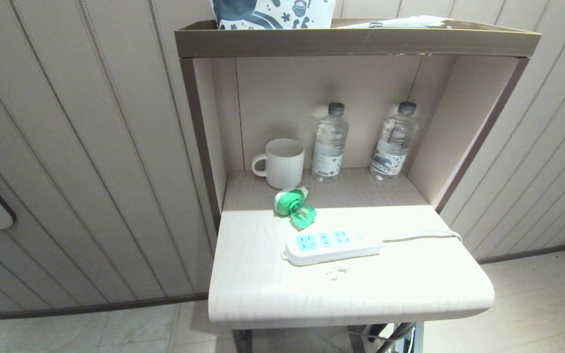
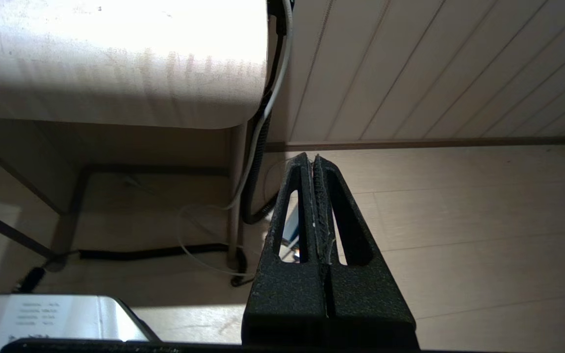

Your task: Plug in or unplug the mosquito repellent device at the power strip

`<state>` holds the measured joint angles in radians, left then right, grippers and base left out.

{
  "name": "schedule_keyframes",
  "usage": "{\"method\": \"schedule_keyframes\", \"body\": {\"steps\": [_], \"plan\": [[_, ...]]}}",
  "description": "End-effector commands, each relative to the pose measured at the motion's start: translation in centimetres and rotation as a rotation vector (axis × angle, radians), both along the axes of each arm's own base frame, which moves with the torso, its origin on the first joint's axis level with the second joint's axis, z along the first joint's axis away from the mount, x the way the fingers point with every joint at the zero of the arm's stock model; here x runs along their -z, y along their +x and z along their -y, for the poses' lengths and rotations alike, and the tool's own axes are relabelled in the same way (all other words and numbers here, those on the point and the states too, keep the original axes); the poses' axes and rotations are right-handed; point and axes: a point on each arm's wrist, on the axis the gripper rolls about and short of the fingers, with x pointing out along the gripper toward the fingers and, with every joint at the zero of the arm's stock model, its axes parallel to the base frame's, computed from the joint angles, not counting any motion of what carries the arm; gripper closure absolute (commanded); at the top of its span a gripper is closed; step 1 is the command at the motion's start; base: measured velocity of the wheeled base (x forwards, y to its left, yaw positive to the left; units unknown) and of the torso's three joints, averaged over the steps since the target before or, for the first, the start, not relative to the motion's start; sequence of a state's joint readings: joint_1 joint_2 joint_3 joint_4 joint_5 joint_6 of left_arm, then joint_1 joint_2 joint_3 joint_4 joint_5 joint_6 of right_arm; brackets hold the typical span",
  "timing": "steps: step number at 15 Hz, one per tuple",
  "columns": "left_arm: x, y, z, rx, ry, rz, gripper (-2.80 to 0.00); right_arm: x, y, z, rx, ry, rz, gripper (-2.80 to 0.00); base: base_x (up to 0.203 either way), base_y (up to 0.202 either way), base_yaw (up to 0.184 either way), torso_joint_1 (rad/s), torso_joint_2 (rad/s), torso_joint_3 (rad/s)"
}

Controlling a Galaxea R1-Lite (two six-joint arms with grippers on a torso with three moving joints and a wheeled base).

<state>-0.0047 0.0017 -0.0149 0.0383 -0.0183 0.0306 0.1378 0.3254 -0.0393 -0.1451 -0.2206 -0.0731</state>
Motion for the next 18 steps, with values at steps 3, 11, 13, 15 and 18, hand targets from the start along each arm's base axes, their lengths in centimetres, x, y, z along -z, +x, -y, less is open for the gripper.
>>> {"method": "schedule_keyframes", "body": {"steps": [3, 11, 13, 15, 18], "plan": [[0.0, 0.0, 0.0, 0.000, 0.000, -0.001, 0.00, 1.2, -0.6, -0.2, -0.003, 0.050, 0.021, 0.00, 0.000, 0.000, 0.000, 0.000, 0.00, 0.000], [0.0, 0.0, 0.0, 0.000, 0.000, -0.001, 0.00, 3.1, -2.9, -0.4, -0.081, 0.035, 0.119, 0.00, 0.000, 0.000, 0.000, 0.000, 0.00, 0.000], [0.0, 0.0, 0.0, 0.000, 0.000, -0.001, 0.00, 3.1, -2.9, -0.4, -0.073, 0.087, 0.123, 0.00, 0.000, 0.000, 0.000, 0.000, 0.00, 0.000], [0.0, 0.0, 0.0, 0.000, 0.000, -0.001, 0.00, 3.0, -2.9, -0.4, -0.070, 0.120, 0.129, 0.00, 0.000, 0.000, 0.000, 0.000, 0.00, 0.000], [0.0, 0.0, 0.0, 0.000, 0.000, -0.001, 0.00, 3.0, -2.9, -0.4, -0.070, 0.130, 0.128, 0.00, 0.000, 0.000, 0.000, 0.000, 0.00, 0.000]]}}
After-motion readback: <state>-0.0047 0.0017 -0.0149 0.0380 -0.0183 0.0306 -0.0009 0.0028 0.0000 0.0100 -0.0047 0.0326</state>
